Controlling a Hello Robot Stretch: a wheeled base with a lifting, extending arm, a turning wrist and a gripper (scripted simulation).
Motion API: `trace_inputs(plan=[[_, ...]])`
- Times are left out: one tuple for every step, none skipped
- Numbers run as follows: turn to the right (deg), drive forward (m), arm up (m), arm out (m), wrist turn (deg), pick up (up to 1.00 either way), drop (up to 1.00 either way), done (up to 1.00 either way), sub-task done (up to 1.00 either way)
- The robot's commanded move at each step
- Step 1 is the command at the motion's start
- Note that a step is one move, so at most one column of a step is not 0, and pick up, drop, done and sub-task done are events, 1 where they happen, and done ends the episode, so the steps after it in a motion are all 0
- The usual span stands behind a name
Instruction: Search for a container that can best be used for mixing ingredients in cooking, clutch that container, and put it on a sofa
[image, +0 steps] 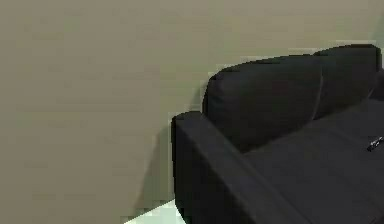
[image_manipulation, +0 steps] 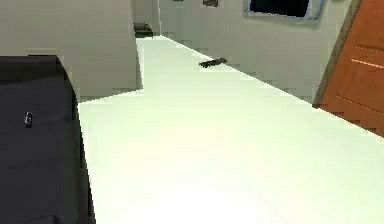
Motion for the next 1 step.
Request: trace_inputs(plan=[[-45.0,0.0,0.0,0.0,0.0,0.0,0.0,0.0,0.0]])
